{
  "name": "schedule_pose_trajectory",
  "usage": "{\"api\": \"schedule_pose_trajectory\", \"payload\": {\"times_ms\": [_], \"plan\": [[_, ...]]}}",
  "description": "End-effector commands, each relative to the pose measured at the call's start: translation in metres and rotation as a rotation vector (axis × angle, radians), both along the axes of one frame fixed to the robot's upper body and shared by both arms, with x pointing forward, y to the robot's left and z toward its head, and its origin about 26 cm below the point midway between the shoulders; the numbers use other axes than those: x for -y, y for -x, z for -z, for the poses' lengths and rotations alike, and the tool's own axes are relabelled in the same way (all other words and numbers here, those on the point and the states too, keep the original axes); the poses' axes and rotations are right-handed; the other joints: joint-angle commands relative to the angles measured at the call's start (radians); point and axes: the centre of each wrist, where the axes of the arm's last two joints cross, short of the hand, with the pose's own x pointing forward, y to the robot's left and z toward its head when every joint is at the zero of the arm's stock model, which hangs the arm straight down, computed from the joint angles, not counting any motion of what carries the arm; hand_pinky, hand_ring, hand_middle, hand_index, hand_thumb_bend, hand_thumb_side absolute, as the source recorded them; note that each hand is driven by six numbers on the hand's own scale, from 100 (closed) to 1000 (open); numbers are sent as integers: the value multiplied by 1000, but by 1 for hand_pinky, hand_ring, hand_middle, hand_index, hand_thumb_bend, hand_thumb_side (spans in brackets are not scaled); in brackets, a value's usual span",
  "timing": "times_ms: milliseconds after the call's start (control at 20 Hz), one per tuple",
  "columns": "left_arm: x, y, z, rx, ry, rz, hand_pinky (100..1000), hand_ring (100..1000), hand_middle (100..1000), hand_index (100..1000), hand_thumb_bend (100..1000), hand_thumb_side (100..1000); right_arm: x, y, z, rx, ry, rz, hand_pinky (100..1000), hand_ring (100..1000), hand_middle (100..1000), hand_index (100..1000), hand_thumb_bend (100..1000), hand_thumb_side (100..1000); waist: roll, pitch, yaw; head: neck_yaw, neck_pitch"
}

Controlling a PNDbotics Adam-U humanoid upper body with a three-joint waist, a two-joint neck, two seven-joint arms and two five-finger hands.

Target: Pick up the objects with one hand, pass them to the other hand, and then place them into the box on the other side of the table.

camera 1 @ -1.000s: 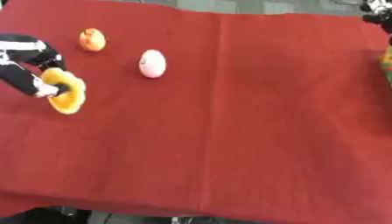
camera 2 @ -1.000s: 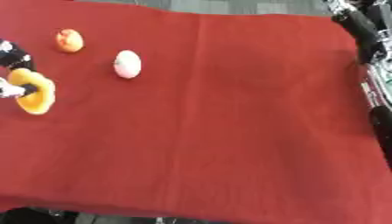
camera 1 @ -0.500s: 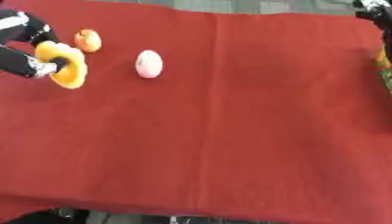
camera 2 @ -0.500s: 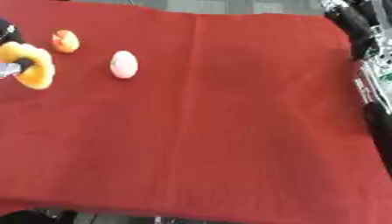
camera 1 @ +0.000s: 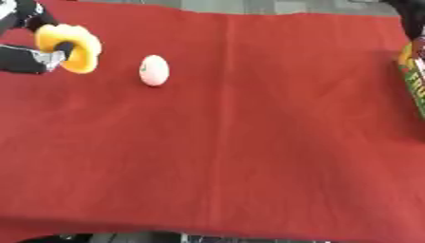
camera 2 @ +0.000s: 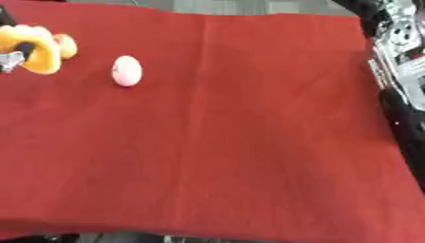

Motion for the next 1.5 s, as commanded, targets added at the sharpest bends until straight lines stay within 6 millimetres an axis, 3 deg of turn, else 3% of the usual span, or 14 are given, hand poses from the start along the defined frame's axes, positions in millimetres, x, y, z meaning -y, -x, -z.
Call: {"api": "schedule_pose_trajectory", "payload": {"times_ms": [50, 400, 750, 800, 850, 1150, 1500], "plan": [[7, 5, -10, 72, -17, 18, 696, 626, 507, 432, 207, 100, -22, 9, -19, 28, 87, -61, 802, 784, 749, 799, 503, 444, -2, -37, 0, -11, 3], [30, 10, -7, 188, -25, 74, 698, 626, 508, 432, 201, 100, -60, 16, -30, 53, 179, -156, 812, 795, 759, 802, 506, 440, -7, -38, 2, -32, 3], [46, 15, 3, 315, -15, 122, 691, 623, 509, 433, 195, 100, -90, 16, -27, 46, 269, -211, 815, 797, 763, 806, 515, 439, -10, -41, -3, -48, 3], [47, 16, 5, 333, -17, 122, 688, 623, 509, 434, 310, 100, -93, 16, -26, 48, 285, -215, 815, 798, 765, 807, 624, 389, -10, -41, -4, -49, 3], [48, 16, 8, 347, -23, 118, 687, 623, 509, 434, 196, 100, -97, 17, -25, 51, 304, -220, 814, 798, 766, 807, 522, 432, -10, -41, -5, -49, 3], [52, 17, 32, 312, -53, 126, 661, 608, 499, 437, 201, 100, -110, 19, -23, 50, 432, -232, 816, 801, 771, 811, 536, 425, -10, -42, -11, -50, 3], [57, 19, 37, 390, -61, 133, 663, 611, 502, 437, 200, 100, -118, 19, -18, 39, 536, -254, 841, 809, 778, 816, 567, 397, -15, -43, -13, -47, 3]]}}
